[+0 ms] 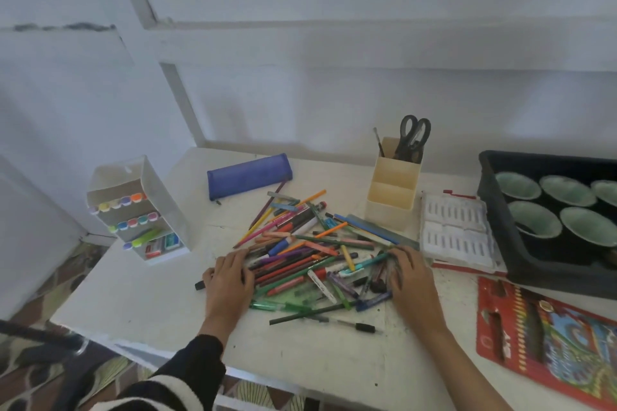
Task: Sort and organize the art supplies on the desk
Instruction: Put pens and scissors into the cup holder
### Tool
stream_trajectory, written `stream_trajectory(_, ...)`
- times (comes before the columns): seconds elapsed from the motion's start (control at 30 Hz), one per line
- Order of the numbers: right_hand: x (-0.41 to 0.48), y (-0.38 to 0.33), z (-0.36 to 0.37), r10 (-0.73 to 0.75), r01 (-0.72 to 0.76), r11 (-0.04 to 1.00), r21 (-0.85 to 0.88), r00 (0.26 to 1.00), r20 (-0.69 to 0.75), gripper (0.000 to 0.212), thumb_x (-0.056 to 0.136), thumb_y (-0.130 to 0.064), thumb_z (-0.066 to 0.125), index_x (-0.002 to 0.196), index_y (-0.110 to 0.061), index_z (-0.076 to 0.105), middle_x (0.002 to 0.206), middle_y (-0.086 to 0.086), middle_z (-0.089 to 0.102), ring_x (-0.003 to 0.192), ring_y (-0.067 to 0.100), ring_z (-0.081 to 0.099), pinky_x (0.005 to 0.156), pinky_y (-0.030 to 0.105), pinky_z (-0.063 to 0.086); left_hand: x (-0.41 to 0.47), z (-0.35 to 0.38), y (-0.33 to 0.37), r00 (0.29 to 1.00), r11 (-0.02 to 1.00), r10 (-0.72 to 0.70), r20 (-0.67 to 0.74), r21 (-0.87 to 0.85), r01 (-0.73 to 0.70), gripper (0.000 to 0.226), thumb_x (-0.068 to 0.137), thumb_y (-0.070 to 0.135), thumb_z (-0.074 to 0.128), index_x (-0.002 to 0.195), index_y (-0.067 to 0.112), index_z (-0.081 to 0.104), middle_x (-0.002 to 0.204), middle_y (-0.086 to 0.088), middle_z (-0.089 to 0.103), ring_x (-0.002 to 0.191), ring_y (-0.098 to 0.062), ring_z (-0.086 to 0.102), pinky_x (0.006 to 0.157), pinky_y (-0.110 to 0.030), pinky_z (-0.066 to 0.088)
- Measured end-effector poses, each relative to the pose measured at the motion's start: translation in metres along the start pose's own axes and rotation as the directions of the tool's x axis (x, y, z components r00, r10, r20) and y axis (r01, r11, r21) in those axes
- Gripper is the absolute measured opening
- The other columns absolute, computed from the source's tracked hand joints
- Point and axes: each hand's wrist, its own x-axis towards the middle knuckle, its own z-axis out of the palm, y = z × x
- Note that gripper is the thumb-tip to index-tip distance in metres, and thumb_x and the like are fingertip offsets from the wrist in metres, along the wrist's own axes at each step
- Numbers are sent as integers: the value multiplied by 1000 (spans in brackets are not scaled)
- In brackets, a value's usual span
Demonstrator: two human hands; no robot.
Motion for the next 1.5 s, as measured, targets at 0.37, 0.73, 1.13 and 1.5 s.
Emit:
stream_trajectory(0.37,1,-1,0,-16,15,1000,-23,1000,-26,36,85,-1,57,120,-6,58,123,11,54,115,25,51,96,43,47,3,1,0,1000,1000,-2,13,17,2,29,95,20,46,123,17,52,116,-4,58,103,-19,49,94,-44,33)
stream_trajectory(0.73,-8,2,1,-254,252,967,-39,964,-76,38,90,-18,36,115,-4,60,116,12,57,108,24,50,94,33,41,-5,-9,6,994,998,39,-104,58,-33,43,88,32,32,125,19,50,114,-1,56,103,-18,51,97,-46,33)
stream_trajectory(1.13,49,-63,7,-408,422,899,-118,904,124,10,84,-20,69,93,-21,68,105,-1,63,100,23,52,74,36,37,24,-13,40,994,996,92,-52,1,-92,11,87,28,63,95,23,68,104,3,61,105,-20,50,98,-47,25)
stream_trajectory(1.5,130,-136,36,-371,595,755,-277,735,567,34,93,-10,47,122,-27,54,134,-2,44,123,22,35,90,37,33,99,-17,56,939,969,131,318,157,-188,25,95,43,48,110,34,65,123,6,55,121,-18,40,105,-52,21)
